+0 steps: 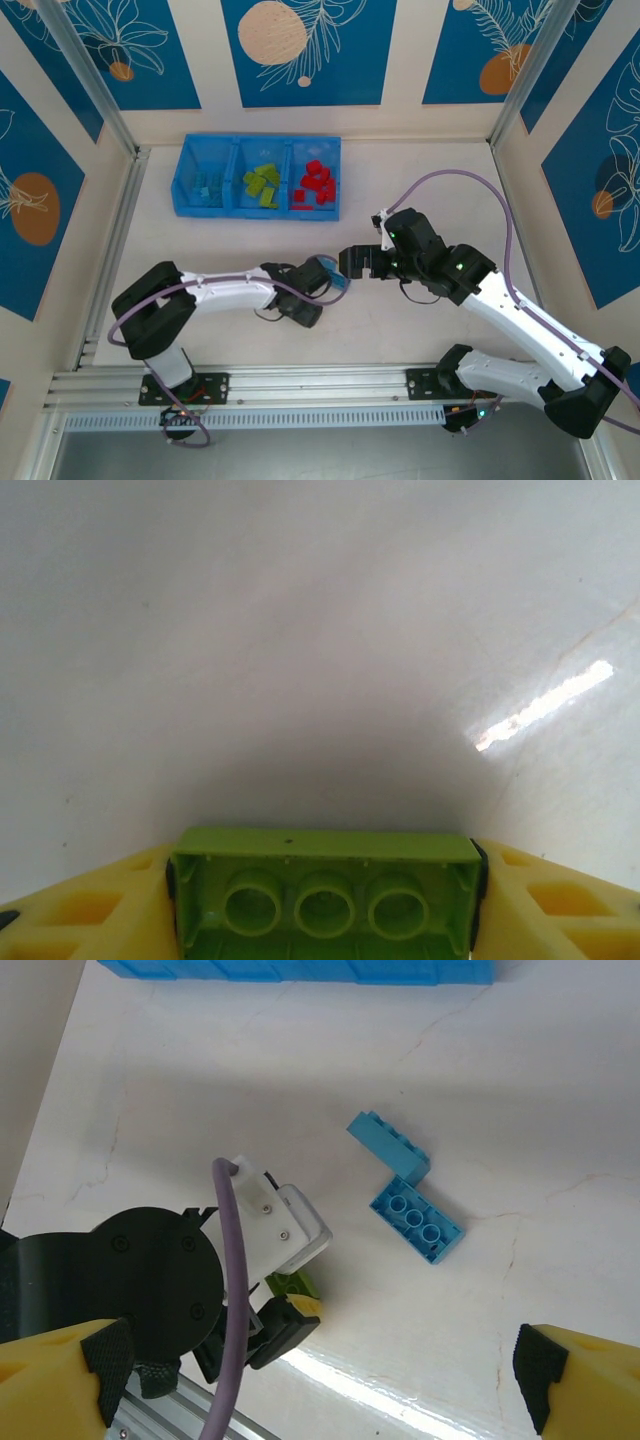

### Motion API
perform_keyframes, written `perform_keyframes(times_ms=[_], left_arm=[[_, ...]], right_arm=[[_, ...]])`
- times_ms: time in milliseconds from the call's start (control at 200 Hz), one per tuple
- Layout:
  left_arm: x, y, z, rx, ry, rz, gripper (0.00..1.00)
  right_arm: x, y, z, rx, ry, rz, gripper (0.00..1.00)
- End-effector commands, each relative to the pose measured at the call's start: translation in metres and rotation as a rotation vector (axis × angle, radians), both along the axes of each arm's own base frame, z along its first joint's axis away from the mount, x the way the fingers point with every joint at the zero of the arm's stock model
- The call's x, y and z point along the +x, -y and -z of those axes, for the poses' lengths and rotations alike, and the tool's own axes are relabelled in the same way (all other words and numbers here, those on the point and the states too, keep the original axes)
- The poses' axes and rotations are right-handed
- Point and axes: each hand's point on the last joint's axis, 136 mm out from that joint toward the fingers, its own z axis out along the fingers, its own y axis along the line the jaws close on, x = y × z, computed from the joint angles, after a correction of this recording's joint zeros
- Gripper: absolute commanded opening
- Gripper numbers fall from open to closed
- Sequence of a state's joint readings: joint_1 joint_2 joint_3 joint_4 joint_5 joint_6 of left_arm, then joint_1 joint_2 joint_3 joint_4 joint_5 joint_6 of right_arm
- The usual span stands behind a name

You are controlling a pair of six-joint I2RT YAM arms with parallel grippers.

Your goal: Sort the legos into containers by color

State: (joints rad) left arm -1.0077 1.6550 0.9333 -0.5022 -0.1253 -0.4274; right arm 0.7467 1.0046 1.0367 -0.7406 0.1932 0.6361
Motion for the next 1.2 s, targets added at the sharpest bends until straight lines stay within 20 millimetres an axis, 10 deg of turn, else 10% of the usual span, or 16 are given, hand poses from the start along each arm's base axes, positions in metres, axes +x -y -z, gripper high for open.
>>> perform_keyframes(times_ms=[0, 320, 530, 695, 930, 1195], left_arm=[[0.01, -0.005, -0.029, -0.049, 0.051, -0.004, 0.57], [0.161, -0.066, -0.138, -0.215, 0.296, -0.251, 0.59], [0.27, -0.1, -0.155, -0.265, 0.346, -0.429, 0.62], [0.318, -0.105, -0.159, -0.288, 0.314, -0.457, 0.81], [0.307, -0.093, -0.202, -0.374, 0.322, -0.399, 0.9], [0.186, -0.066, -0.271, -0.641, 0.331, -0.245, 0.9]], right_arm=[[-0.003, -0.009, -0.013, 0.05, 0.005, -0.021, 1.0], [-0.004, -0.01, -0.021, 0.07, 0.024, -0.017, 1.0], [-0.009, -0.009, -0.02, 0.073, 0.009, -0.017, 0.99], [-0.014, -0.008, -0.018, 0.077, -0.004, -0.017, 1.0], [-0.012, -0.005, 0.0, 0.027, -0.03, 0.005, 0.99], [0.001, -0.01, 0.043, -0.13, -0.083, -0.008, 1.0]])
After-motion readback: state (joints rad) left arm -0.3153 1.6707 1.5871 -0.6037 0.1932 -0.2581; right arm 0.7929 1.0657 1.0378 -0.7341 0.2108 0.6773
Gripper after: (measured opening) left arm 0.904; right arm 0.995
